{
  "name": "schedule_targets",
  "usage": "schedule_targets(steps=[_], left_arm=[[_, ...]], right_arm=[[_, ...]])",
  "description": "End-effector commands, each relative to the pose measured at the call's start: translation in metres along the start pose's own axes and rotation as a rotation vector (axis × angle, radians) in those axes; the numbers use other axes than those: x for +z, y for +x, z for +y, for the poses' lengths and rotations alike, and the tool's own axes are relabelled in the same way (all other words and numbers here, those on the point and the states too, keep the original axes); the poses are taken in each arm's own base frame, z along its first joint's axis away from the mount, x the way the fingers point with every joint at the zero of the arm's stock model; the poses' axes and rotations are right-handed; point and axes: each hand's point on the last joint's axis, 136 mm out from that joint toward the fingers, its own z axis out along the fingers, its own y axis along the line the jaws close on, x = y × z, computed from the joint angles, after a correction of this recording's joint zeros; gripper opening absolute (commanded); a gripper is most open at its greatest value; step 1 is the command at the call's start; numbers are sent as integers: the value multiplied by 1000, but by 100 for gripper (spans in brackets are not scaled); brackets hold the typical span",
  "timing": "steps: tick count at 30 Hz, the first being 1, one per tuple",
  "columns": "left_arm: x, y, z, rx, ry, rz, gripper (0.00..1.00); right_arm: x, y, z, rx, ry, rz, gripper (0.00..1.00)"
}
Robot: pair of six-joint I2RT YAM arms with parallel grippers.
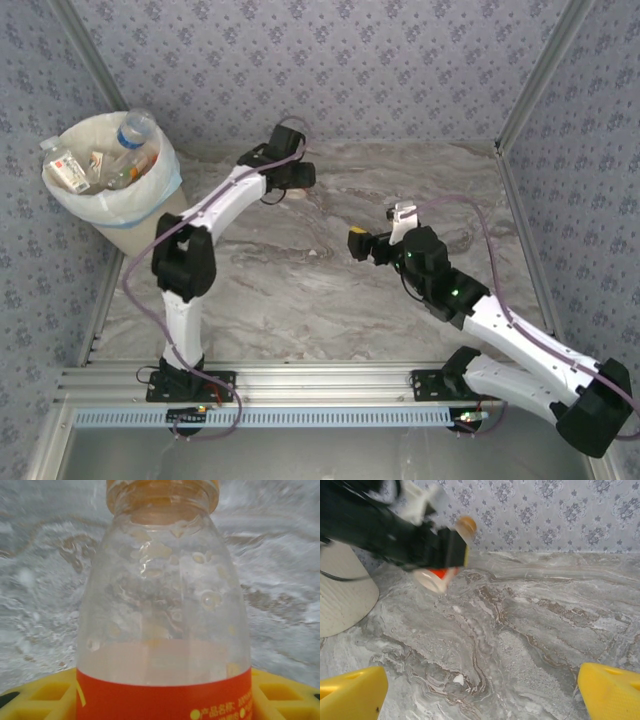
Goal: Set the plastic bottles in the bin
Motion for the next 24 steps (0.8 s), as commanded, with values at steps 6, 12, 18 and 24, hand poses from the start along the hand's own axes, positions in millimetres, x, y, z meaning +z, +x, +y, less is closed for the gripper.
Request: schedule_targets(steps=[6,12,18,24], left_arm=[[-143,-93,47,-34,5,-328,36],[-178,-134,111,-115,-63,-380,36],[-178,-161,164,-198,-113,-365,35],[-184,-167,199,-258,-169,-376,35]], right_arm=[[14,-13,16,22,-63,-24,100],[20,-15,24,21,-92,-17,100],[19,-16,25,21,-93,-20,100],[14,-13,21,21,-78,-22,100]])
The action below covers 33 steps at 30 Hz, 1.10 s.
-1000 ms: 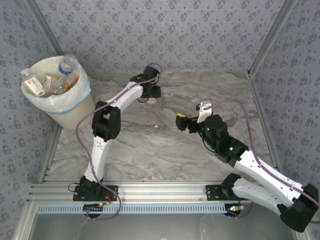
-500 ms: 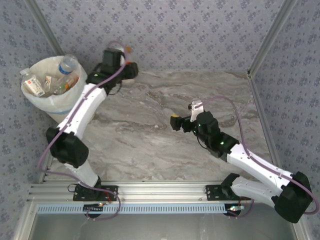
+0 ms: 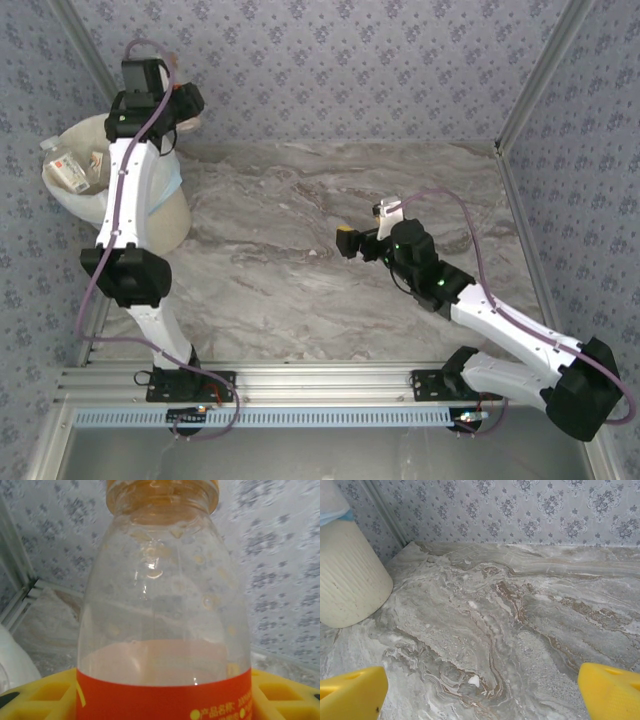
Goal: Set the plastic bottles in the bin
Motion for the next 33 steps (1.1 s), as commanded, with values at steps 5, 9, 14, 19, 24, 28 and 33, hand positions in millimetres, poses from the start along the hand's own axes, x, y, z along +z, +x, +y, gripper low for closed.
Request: schedule_targets(steps=[5,9,14,19,24,28,33], left_arm=[[-30,-10,26,-36,-44,-31,35],[-58,-13,55,-94,-73,-75,35],[-91,-9,94,-166,-132,-133,35],[-108,2,133,-267,-187,-160,36],[-100,23,169,-334,-280,-102,40],[-103,30,187,-366,-352,-96,58],[-109,31,195,-358,-416,-74,81]], right_arm=[[-11,-16,0,20,0,-58,100],[-12,-13,-1,18,4,-53,100],[-12,-11,-2,15,4,-53,100],[-10,-10,0,22,-6,-52,100],[-10,-10,0,23,-6,-49,100],[-10,-9,-1,30,-3,-46,100],[-8,-8,-1,34,-3,-43,100]])
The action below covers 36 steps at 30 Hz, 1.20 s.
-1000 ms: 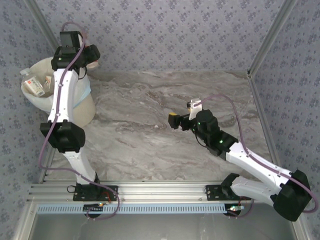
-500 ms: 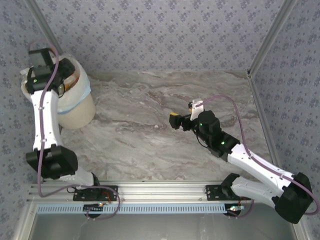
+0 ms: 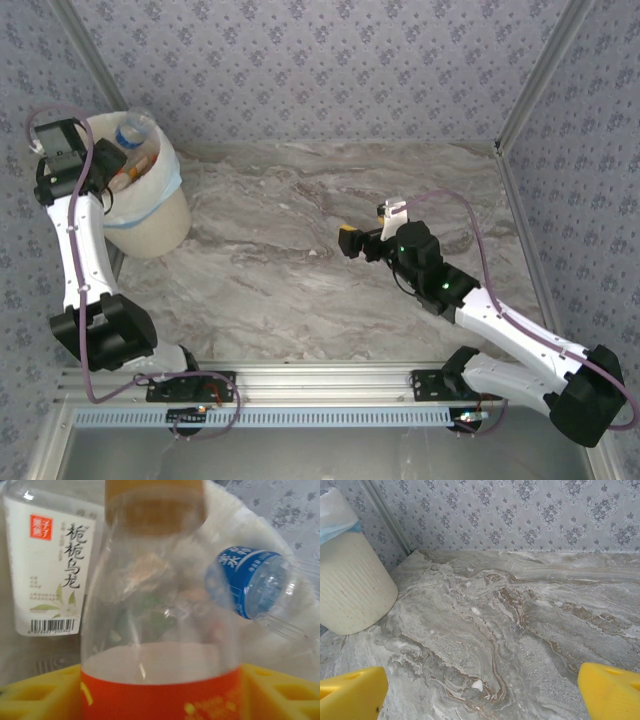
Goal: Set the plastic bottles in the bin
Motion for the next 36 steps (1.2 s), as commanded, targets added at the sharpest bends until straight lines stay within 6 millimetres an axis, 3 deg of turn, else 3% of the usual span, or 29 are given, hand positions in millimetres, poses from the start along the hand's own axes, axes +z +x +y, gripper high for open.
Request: schedule_targets(steps=[1,4,8,14,19,22,24,27,32,36], left_arm=[[-11,-14,2,4,-38,-24,86],[-20,-22,0,17,-47,-35,95],[-38,-21,-16,50,10,-43,100],[-88,-6,-66,156,173,-99,99],[-144,38,-128,309,483,-178,100],[-156,79,-148,385,629,-198,99],[-149,101,-146,421,654,-219,100],[-122,132,-130,481,629,-231,100],[-58,169,-76,544,398,-266,100],[-5,197,-32,567,239,-260,99]], right_arm=[[1,-1,-1,16,5,-15,100],[3,-1,-1,15,8,-13,100],[5,-2,-2,18,14,-18,100],[1,-10,-20,18,112,-41,100],[-10,-15,-54,38,254,-56,100],[-21,-16,-79,43,342,-62,100],[-29,-15,-97,43,398,-61,100],[-44,-13,-127,50,494,-60,100],[-66,1,-175,62,647,-45,100],[-71,23,-210,52,724,-24,100]])
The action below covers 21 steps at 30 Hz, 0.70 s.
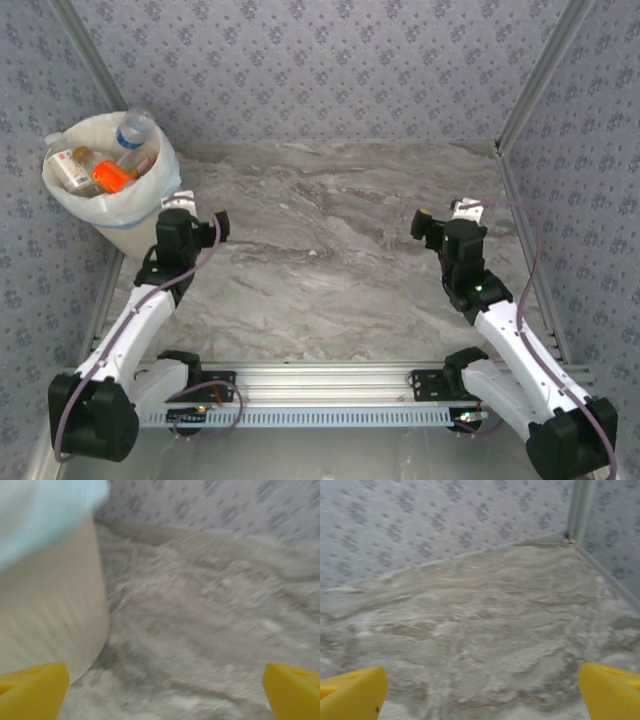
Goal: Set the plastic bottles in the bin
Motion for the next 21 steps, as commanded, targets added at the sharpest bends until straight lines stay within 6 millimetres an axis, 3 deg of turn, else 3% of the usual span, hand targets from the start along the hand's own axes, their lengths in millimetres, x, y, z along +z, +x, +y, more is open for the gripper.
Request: schedule_targets(steps=[1,6,12,15,18,21], left_arm=[[18,-11,28,11,-119,-130,100],[62,30,43,-9,-99,-18,100],[92,53,30,64,10,-47,100],[91,62,24,79,50,-83,100],[91,61,45,26,-74,-84,99],[88,59,52,23,-149,-104,99]], right_arm=[[14,23,-23,-51,52,20,100],[38,53,-48,-32,64,67,100],[64,84,-57,-108,42,127,100],[76,93,-55,-130,8,132,100],[85,92,-45,-158,-43,117,100],[94,82,-41,-153,-57,46,100]])
